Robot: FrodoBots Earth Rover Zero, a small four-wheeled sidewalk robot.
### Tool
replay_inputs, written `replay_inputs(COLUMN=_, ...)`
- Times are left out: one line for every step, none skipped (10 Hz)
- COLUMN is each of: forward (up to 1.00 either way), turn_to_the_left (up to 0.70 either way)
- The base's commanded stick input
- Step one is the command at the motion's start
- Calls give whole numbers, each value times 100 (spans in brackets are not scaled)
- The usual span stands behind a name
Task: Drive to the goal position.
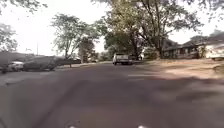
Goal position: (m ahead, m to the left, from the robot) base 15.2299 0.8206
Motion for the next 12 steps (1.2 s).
replay_inputs(forward=100, turn_to_the_left=0)
replay_inputs(forward=100, turn_to_the_left=0)
replay_inputs(forward=100, turn_to_the_left=0)
replay_inputs(forward=100, turn_to_the_left=0)
replay_inputs(forward=100, turn_to_the_left=0)
replay_inputs(forward=100, turn_to_the_left=0)
replay_inputs(forward=100, turn_to_the_left=0)
replay_inputs(forward=100, turn_to_the_left=0)
replay_inputs(forward=100, turn_to_the_left=0)
replay_inputs(forward=100, turn_to_the_left=0)
replay_inputs(forward=100, turn_to_the_left=0)
replay_inputs(forward=100, turn_to_the_left=0)
